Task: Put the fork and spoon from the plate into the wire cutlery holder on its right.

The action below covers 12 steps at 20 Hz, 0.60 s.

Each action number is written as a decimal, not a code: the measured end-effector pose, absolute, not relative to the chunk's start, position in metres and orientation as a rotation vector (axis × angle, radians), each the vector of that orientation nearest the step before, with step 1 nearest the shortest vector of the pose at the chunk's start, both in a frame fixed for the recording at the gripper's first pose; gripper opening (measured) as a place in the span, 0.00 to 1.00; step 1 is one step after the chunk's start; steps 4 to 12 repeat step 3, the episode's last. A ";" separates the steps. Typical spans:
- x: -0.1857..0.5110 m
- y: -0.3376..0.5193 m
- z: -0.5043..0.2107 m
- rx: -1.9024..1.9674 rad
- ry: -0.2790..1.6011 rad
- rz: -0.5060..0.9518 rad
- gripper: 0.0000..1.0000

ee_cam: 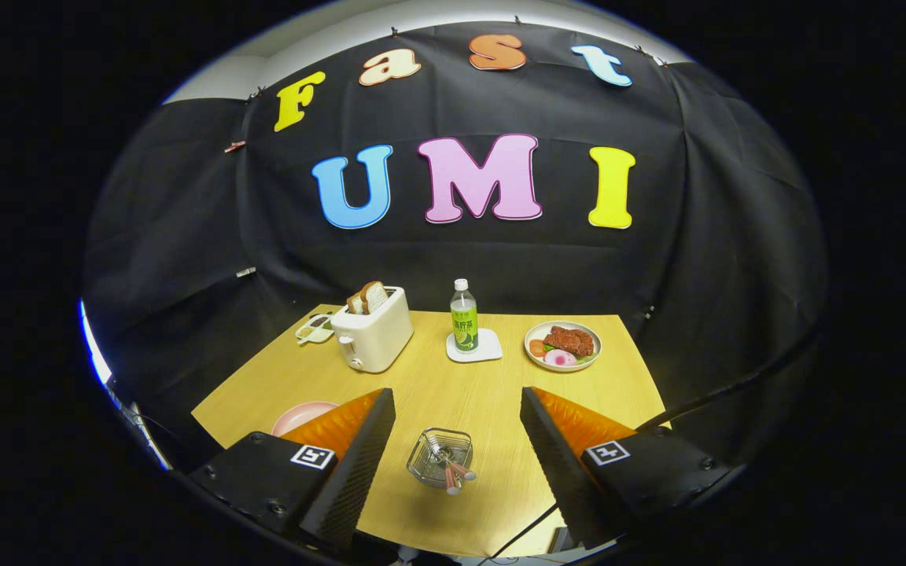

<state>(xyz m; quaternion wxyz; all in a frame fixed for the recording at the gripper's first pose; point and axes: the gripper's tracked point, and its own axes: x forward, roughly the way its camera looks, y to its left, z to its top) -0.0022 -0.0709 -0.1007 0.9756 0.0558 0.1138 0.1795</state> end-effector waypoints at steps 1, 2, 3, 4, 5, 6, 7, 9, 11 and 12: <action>-0.002 -0.072 -0.101 0.114 0.230 0.361 0.99; -0.002 -0.073 -0.100 0.117 0.230 0.360 0.99; -0.001 -0.073 -0.100 0.117 0.230 0.360 0.99; -0.001 -0.073 -0.100 0.117 0.230 0.360 0.99; -0.001 -0.073 -0.100 0.117 0.230 0.360 0.99; -0.001 -0.073 -0.100 0.117 0.230 0.360 0.99; -0.001 -0.073 -0.100 0.117 0.230 0.360 0.99; -0.001 -0.073 -0.100 0.117 0.230 0.360 0.99; -0.001 -0.073 -0.100 0.117 0.230 0.360 0.99; -0.001 -0.073 -0.100 0.117 0.230 0.360 0.99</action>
